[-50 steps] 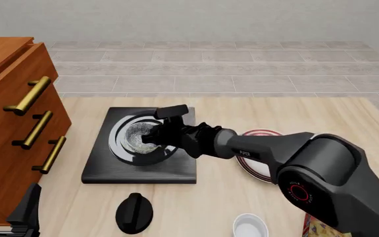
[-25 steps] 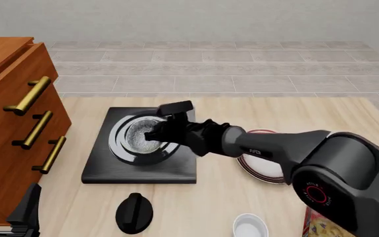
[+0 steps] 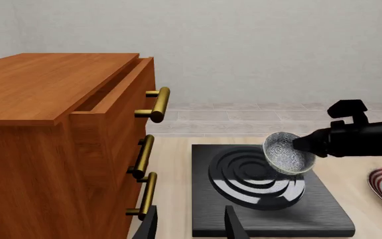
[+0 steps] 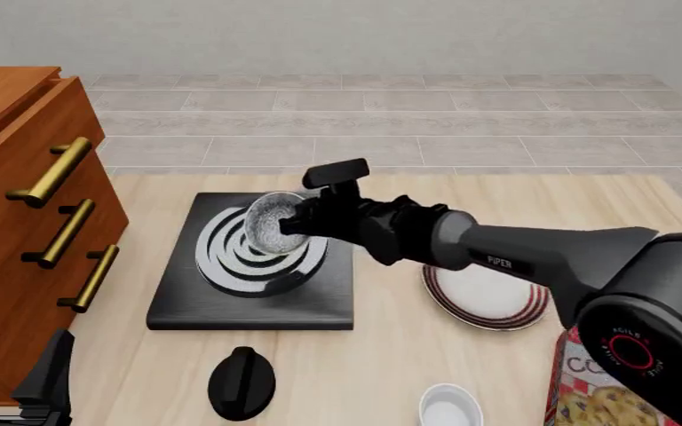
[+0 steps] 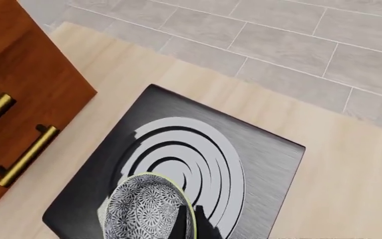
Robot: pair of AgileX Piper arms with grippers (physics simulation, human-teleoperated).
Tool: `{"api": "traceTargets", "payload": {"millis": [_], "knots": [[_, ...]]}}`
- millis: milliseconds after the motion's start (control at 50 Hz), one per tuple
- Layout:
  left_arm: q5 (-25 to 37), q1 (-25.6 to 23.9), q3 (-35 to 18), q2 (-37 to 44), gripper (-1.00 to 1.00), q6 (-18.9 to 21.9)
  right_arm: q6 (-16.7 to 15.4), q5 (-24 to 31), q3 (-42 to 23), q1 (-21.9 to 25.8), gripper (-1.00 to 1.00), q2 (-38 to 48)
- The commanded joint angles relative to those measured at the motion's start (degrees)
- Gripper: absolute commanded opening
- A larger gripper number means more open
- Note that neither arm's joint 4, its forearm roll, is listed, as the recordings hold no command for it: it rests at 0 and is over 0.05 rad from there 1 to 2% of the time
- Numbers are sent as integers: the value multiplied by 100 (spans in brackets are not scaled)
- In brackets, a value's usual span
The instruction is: Pick the akita bowl on the stove and place it on the plate.
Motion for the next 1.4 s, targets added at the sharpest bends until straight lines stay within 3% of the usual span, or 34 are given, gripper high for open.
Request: {"api": "traceTargets", "payload": {"millis": [20,840,1400], "knots": [[0,0,0,0,100,0,-26,-32,146,-103,-100,-275],[0,0,0,0,100,0,-24,-630,1118,-945,-100,-1088],[0,0,0,0,100,0,63,-1051,1423,-1568,-100,-1268]]}}
